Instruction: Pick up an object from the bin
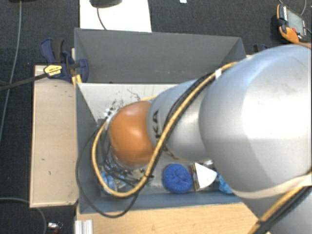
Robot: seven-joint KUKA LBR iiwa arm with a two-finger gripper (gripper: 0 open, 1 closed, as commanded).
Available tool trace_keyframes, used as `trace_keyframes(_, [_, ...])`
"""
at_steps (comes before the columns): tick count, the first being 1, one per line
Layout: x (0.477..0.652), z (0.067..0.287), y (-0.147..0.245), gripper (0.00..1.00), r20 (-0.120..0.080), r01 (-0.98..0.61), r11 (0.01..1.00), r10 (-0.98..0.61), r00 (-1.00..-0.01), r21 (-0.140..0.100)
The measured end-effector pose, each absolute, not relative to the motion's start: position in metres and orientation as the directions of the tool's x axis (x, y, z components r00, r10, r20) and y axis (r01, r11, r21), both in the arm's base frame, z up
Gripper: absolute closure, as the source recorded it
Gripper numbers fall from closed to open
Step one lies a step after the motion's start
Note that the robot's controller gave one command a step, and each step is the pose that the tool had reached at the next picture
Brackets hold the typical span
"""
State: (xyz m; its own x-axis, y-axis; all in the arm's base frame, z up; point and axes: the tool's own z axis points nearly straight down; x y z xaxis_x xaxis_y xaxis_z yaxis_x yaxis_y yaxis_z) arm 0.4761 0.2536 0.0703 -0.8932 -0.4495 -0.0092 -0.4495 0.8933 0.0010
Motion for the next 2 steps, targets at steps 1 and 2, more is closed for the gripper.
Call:
trace_keyframes(1, [0.476,0.071,0.254,1.00,-0.009,-0.448,0.894,-0.448,-0.894,0.001])
trace_keyframes(2, [0.477,0.119,0.254,1.00,-0.012,-0.444,0.896,-0.444,-0.896,0.002])
